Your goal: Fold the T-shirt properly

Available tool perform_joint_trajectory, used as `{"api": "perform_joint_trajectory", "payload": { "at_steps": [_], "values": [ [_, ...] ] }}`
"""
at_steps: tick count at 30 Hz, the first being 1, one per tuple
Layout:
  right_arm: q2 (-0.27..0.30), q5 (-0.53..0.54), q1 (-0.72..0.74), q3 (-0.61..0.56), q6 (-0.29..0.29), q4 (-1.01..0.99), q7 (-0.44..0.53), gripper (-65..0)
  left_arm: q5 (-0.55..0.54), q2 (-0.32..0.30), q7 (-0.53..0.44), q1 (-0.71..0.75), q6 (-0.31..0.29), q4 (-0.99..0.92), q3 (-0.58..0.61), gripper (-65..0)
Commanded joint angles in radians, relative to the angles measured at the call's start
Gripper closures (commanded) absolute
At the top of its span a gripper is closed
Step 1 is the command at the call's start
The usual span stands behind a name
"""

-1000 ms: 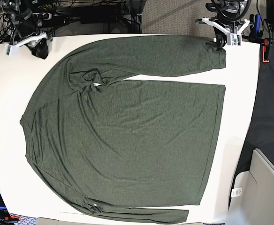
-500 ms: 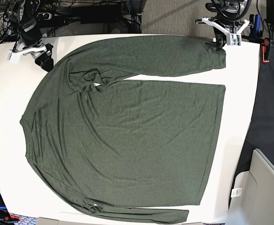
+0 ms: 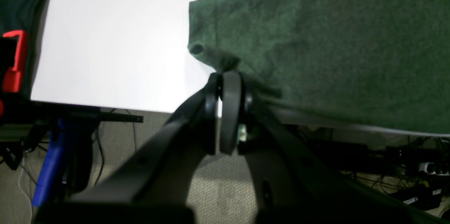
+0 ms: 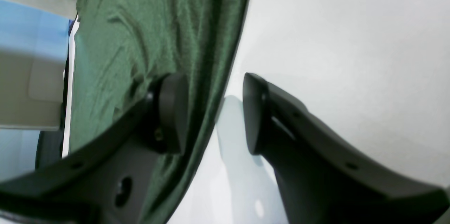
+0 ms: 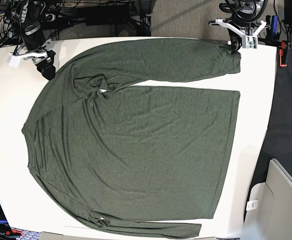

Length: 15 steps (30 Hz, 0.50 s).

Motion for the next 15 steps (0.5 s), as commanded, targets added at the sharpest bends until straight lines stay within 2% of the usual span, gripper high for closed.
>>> {"api": "perform_joint_trajectory", "payload": {
  "at_steps": [1, 5, 15],
  "values": [
    [-0.019, -0.032, 0.018, -0.024, -0.07, -0.059, -0.099, -25.3, -0.003, -0.006, -0.023, 0.011, 0.004, 0.016, -0.004, 0.0],
    [-0.037, -0.012, -0.028, -0.024, -0.07, -0.012, -0.142, -25.3, -0.003, -0.005, -0.023, 0.011, 0.004, 0.016, -0.007, 0.0],
    [-0.055, 0.071, -0.204, -0.026, -0.069, 0.246, -0.148, -25.3, -0.003, -0.003, -0.023, 0.011, 0.004, 0.014, -0.004, 0.0]
  ]
}}
